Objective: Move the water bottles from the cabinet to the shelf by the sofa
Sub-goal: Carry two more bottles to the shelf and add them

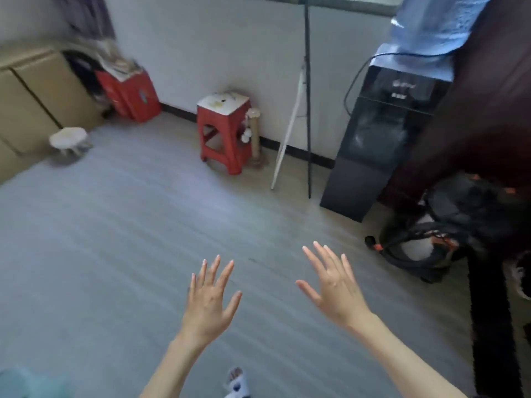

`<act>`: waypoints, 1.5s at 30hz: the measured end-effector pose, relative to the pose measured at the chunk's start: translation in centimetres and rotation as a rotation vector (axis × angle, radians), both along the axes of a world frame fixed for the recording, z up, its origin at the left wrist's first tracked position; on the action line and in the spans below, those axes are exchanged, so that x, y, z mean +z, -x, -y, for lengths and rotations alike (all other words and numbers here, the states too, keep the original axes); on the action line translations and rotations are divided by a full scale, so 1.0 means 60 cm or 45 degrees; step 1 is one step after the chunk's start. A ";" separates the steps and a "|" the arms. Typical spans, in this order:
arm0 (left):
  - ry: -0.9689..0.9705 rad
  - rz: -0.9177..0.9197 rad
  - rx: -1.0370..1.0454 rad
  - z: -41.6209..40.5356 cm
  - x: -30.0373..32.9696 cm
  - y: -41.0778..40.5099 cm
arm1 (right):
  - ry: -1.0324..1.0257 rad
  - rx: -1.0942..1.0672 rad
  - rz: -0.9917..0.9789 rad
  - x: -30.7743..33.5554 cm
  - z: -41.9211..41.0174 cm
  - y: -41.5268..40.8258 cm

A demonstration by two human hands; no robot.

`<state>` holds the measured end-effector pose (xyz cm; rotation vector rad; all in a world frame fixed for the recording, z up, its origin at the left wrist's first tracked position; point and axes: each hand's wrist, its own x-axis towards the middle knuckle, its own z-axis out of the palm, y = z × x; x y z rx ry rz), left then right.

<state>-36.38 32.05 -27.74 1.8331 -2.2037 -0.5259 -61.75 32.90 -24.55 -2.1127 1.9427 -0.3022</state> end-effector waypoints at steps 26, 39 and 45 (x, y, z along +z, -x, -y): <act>0.128 0.058 1.061 0.430 0.044 -0.673 | 0.068 1.008 0.050 0.034 0.749 -0.789; 0.154 0.066 1.236 0.706 0.048 -1.009 | 0.120 1.215 0.055 0.037 1.071 -1.158; 0.190 0.052 1.226 0.862 0.061 -1.230 | 0.164 1.185 0.058 0.053 1.230 -1.374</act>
